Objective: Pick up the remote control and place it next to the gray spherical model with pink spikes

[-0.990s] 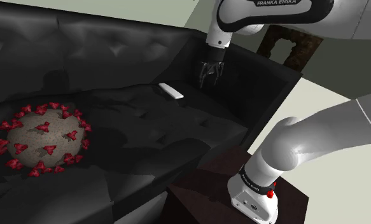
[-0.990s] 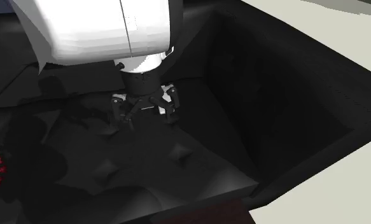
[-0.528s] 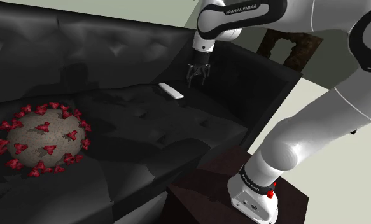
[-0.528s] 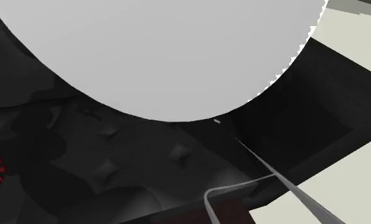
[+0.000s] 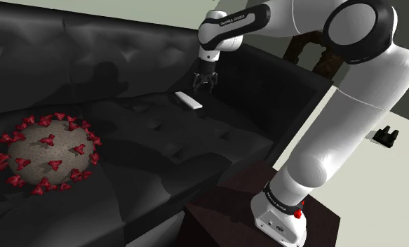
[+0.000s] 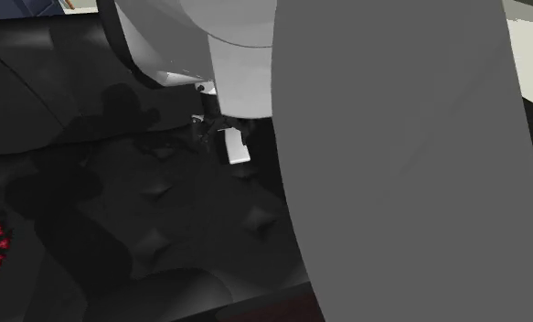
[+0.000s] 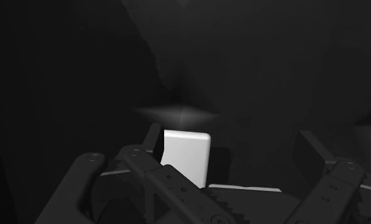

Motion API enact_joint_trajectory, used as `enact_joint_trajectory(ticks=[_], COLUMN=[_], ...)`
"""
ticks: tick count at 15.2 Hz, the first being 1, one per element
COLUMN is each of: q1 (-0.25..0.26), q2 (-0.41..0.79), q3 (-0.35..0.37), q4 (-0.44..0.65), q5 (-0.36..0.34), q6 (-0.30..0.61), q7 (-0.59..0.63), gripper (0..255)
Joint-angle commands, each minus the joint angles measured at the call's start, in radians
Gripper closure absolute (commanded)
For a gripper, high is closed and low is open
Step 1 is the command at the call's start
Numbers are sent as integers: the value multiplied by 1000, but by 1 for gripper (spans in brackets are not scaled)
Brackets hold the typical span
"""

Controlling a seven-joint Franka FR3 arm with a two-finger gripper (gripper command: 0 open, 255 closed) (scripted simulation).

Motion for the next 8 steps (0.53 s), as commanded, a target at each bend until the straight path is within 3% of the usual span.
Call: enact_joint_trajectory(ticks=[1, 8], q1=[-6, -31], q2=[83, 360], q3=[-5, -15], q4=[69, 348], q5=[3, 19], q6=[15, 17], q7=[-6, -24], gripper=[0, 0])
